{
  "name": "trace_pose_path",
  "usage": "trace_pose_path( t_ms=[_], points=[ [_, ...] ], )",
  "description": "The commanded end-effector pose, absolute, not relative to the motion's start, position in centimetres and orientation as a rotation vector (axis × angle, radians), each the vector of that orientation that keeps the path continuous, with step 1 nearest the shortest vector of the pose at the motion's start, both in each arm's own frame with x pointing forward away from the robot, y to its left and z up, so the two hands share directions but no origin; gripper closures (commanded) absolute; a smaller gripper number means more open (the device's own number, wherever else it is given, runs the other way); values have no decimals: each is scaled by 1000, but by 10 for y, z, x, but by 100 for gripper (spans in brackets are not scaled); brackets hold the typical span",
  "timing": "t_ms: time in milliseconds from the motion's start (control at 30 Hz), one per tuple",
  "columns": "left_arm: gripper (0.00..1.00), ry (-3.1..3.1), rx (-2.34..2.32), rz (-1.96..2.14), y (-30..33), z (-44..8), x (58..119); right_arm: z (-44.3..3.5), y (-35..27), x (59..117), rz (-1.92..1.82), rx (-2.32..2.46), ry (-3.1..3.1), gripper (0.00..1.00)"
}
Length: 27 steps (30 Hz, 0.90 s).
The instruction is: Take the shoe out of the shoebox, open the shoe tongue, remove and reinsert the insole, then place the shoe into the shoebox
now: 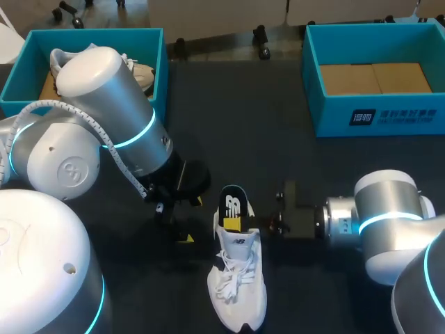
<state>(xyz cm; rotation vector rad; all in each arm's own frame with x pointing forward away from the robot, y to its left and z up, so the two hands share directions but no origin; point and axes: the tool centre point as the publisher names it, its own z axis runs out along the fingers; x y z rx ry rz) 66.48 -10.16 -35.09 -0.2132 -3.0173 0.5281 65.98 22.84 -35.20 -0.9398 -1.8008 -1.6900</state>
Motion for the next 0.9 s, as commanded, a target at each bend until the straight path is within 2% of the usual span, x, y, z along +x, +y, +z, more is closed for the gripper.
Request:
trace_pose_path(
  t_ms=[33,467,500,567,600,667,900],
  points=[
    [0,-3018,-213,529,-102,-352,664,-346,230,661,-1681,-950,-1833,63],
    [0,-3018,-213,529,-102,-352,664,-325,222,678,-1687,-932,-1900,67],
    [0,-3018,-213,529,-102,-352,664,-325,221,679,-1688,-932,-1900,69],
    [0,-3018,-213,529,-102,-352,664,-325,219,682,-1699,-935,-1898,82],
    [0,-3018,-213,529,-102,-352,664,-325,219,682,-1701,-935,-1897,85],
    [0,-3018,-213,529,-102,-352,664,-326,217,685,-1705,-943,-1889,100],
    [0,-3018,-213,529,-102,-352,664,-342,216,688,-1657,-992,-1843,100]
  ],
)
